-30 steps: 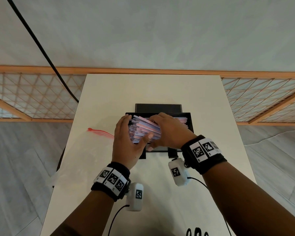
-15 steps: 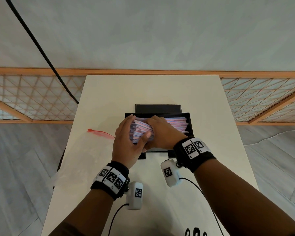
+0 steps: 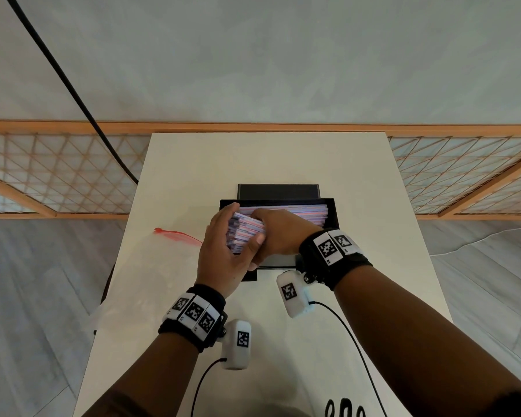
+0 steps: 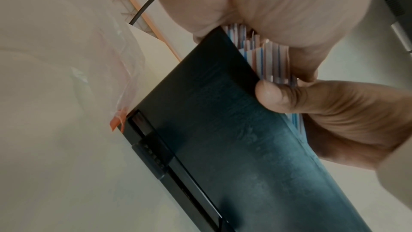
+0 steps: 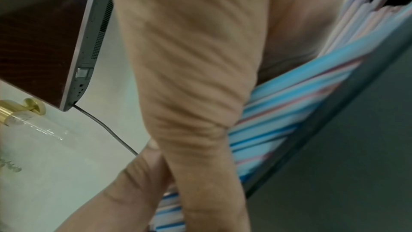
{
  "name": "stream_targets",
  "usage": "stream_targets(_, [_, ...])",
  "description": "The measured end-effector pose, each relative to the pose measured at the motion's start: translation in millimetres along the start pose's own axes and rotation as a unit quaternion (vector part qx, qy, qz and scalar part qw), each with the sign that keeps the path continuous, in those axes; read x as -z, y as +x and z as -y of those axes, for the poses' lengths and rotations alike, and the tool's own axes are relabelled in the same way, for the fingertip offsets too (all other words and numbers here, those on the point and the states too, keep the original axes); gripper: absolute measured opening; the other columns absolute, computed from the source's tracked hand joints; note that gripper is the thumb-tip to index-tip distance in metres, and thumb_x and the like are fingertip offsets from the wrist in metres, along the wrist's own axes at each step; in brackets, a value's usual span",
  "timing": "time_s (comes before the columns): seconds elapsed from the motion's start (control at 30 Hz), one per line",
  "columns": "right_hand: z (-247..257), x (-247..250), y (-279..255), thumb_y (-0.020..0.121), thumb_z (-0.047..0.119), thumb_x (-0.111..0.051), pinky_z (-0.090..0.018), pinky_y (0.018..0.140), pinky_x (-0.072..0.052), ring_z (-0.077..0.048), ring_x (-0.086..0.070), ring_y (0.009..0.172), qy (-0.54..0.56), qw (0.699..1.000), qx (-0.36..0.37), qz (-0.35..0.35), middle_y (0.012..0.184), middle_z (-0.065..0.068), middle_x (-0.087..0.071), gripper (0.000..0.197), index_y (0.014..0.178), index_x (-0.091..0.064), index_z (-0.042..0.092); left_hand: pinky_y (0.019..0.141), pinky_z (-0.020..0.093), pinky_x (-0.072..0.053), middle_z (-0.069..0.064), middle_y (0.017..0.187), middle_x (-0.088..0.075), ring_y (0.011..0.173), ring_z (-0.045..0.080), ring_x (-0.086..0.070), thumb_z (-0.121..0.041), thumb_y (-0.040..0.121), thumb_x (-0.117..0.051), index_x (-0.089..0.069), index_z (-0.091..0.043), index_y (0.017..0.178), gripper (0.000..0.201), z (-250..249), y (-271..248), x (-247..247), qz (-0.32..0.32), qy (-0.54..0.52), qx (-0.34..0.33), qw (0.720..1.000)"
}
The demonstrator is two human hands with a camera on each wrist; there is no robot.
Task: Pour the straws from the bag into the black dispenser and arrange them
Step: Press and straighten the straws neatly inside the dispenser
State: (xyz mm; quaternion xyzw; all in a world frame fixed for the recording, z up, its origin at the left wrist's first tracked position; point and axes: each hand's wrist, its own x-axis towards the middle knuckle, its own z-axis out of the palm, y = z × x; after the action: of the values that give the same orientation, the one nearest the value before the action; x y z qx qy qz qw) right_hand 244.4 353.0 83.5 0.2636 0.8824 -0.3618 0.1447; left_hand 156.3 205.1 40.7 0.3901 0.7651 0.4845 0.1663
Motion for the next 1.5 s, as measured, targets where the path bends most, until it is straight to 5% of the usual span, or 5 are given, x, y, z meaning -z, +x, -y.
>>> stream_targets(0.47, [4, -1, 2, 0.05, 0.047, -0.093, -0.042, 0.09, -0.055, -0.015, -0.064, 0.096, -0.011, 1.0, 0.009, -0.009, 0.104, 0.008, -0.069, 0.084, 0.122, -0.053, 0.03, 0.094, 0.038, -0.057, -0.009, 0.137, -0.054, 0.122, 0.015, -0.058, -0.066, 0.078, -0.065, -0.037, -0.039, 0.145, 0.077, 4, -2, 3, 0.015, -0.023, 0.022, 0.999])
stream_targets(0.8, [6, 2, -1, 0.054, 0.044, -0.092, -0.039, 0.091, -0.054, -0.014, -0.064, 0.1, -0.024, 0.999, 0.034, -0.012, 0.108, 0.011, -0.069, 0.088, 0.131, -0.05, 0.037, 0.083, 0.003, -0.047, -0.007, 0.139, -0.049, 0.118, -0.004, -0.054, -0.062, 0.081, -0.066, -0.032, -0.036, 0.15, 0.081, 6, -2, 5, 0.024, -0.016, 0.014, 0.999])
stream_targets(1.1, [7, 0, -1, 0.052, 0.045, -0.09, -0.042, 0.089, -0.056, -0.014, -0.066, 0.094, -0.023, 0.999, 0.021, -0.013, 0.102, 0.011, -0.071, 0.078, 0.12, -0.054, 0.037, 0.089, 0.022, -0.056, -0.005, 0.13, -0.057, 0.113, 0.006, -0.061, -0.071, 0.077, -0.061, -0.035, -0.041, 0.147, 0.08, 10, -2, 4, 0.027, -0.003, 0.022, 0.999])
stream_targets(1.3, [11, 4, -3, 0.051, 0.052, -0.089, -0.042, 0.089, -0.055, -0.017, -0.065, 0.098, -0.07, 0.997, 0.017, -0.019, 0.105, 0.011, -0.07, 0.085, 0.126, -0.051, 0.036, 0.074, 0.005, -0.051, -0.003, 0.128, -0.059, 0.114, 0.012, -0.061, -0.067, 0.078, -0.063, -0.035, -0.041, 0.146, 0.078, 9, 0, 6, 0.038, -0.019, 0.021, 0.999])
stream_targets(1.5, [13, 1, -6, 0.057, 0.048, -0.089, -0.037, 0.082, -0.054, -0.017, -0.065, 0.096, -0.079, 0.996, 0.033, -0.038, 0.108, 0.01, -0.069, 0.084, 0.129, -0.05, 0.033, 0.093, 0.022, -0.054, -0.004, 0.138, -0.052, 0.121, 0.01, -0.058, -0.068, 0.077, -0.064, -0.034, -0.04, 0.148, 0.082, 14, -3, 3, 0.031, -0.035, 0.017, 0.999])
